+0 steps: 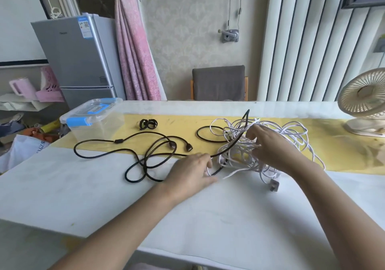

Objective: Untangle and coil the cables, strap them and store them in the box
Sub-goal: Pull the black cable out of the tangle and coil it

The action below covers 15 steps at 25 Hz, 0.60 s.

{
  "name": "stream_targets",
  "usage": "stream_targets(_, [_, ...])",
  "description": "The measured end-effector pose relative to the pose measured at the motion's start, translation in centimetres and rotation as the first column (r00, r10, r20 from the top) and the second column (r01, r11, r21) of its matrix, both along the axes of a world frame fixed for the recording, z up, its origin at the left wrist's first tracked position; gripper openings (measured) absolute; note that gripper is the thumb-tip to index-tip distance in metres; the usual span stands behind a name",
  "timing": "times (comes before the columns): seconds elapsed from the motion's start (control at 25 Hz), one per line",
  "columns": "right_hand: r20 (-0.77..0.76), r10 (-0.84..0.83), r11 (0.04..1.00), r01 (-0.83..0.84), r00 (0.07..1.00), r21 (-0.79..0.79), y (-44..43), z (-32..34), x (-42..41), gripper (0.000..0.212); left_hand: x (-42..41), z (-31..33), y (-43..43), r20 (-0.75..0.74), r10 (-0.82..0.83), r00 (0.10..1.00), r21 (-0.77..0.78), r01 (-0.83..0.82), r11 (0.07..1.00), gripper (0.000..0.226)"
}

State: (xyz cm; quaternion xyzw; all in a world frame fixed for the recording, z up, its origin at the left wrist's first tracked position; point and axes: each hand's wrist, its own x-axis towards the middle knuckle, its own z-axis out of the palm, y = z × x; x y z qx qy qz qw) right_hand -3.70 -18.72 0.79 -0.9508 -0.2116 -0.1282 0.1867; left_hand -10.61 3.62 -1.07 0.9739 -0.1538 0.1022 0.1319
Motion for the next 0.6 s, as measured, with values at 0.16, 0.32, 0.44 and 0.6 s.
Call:
stream_targets(0.16, [0.009,0.088,0.995,-0.088,0.996,-0.049,0.9,0.5,-1.4,0.049,0.8,-0.9,-0.9,-0.210,0.013,0.978,-0.072,-0.029,0.997,0.032])
stream_targets(0.32, [-0.096,0.253,0.922,-0.270,0.963,-0.278,4.1,-1.0,-3.6,0.068,0.9,-0.5,-0.3,-0.194,-0.003,0.981,0.021,0.007,1.000,0.033])
stream_targets(0.44, [-0.089,0.158,0.918,-0.179,0.983,-0.354,4.3,-1.5,-3.1,0.050,0.4,-0.3,-0.3,-0.165,0.053,0.985,0.117,-0.034,0.993,0.026])
stream_targets(0.6, [-0.066,-0.063,0.955,0.041,0.996,-0.293,2.8,-1.5,-1.2,0.040,-0.3,0.2,1.2,-0.254,-0.017,0.967,0.126,0.051,0.991,0.008])
